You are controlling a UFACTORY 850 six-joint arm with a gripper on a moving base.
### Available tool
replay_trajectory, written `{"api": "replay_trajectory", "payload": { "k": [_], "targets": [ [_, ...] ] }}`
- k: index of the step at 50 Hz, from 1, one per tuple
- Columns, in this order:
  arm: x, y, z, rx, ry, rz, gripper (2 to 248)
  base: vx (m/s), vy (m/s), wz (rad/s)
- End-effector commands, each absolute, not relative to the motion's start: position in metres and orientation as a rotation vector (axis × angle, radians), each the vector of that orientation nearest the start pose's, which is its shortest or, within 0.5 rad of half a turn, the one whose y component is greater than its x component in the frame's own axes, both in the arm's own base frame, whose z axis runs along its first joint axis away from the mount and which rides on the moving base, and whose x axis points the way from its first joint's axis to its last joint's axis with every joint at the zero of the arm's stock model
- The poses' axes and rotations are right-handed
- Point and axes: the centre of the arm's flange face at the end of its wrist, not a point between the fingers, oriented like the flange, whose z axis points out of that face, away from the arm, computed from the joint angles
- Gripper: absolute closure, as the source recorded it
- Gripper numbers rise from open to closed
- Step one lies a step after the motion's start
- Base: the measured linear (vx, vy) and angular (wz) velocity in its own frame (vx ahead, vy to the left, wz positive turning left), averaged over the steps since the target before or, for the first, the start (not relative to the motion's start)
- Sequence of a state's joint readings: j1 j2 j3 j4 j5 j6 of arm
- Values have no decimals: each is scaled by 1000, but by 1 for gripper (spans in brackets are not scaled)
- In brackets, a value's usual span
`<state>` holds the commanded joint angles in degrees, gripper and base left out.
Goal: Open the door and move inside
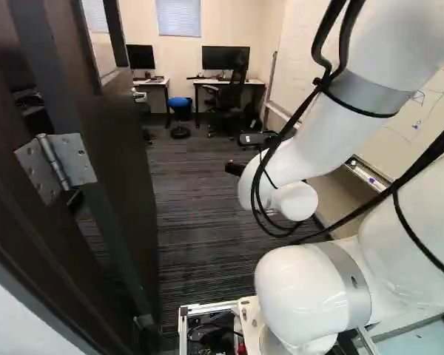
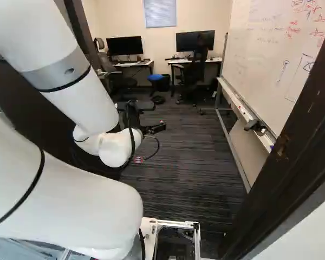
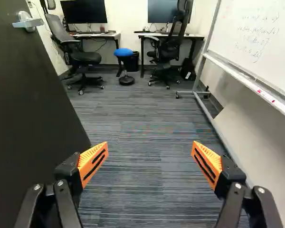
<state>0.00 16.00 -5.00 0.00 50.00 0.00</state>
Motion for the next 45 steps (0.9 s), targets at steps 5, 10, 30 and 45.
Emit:
{"api": "replay_trajectory", "payload": {
  "k": [5,10,30,45],
  "targets": [
    [270,0,366,-2558,0,-1824,3,179,-27,-13],
    [270,0,366,-2558,0,-1824,3,174,-30,-8],
    [270,0,366,-2558,0,-1824,3,138,-21,-9],
    [270,0,366,-2558,0,-1824,3,159,-22,-7]
  ]
}}
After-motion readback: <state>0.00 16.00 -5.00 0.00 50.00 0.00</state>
